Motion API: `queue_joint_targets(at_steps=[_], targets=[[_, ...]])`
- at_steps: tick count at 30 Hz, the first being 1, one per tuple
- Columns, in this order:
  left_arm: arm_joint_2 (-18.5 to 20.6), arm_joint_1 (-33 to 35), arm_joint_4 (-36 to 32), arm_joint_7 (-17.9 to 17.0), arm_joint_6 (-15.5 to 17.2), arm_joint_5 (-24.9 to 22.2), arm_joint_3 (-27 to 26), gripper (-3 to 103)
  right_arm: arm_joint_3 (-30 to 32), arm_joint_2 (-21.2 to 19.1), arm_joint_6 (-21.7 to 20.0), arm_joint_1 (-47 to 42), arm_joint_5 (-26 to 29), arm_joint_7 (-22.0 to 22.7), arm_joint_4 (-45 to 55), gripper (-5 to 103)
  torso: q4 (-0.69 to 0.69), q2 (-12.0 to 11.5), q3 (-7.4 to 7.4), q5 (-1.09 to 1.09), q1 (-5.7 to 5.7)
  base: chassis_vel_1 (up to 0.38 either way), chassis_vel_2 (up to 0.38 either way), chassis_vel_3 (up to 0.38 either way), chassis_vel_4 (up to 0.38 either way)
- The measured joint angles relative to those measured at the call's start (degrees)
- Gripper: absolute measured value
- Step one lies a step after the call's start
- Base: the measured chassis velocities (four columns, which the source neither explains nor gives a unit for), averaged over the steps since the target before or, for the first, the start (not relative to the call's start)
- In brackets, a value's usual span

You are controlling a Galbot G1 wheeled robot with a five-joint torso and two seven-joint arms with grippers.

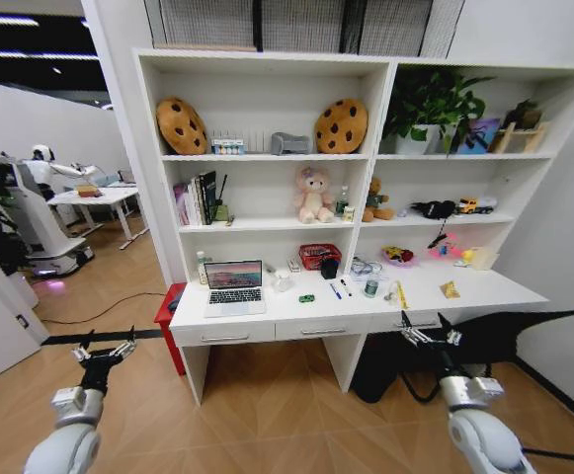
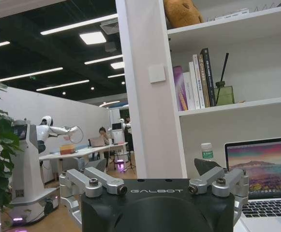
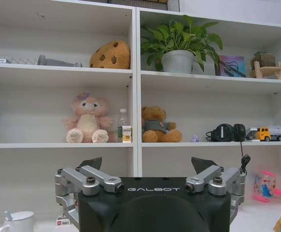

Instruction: Organize the objects on the table.

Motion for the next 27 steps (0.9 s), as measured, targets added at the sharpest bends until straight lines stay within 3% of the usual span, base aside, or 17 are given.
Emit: queue_joint_targets(at_steps=[27], targets=[[0.8,-1.3,0.3,-0.1,0.4,-0.8,0.8,99,-0.1,-0.1,3.8,0.4,1.2,-2.2,-2.4,100,0.0,0.0,0.0,0.0,-0.01,0.0,0.0,0.0,0.0]])
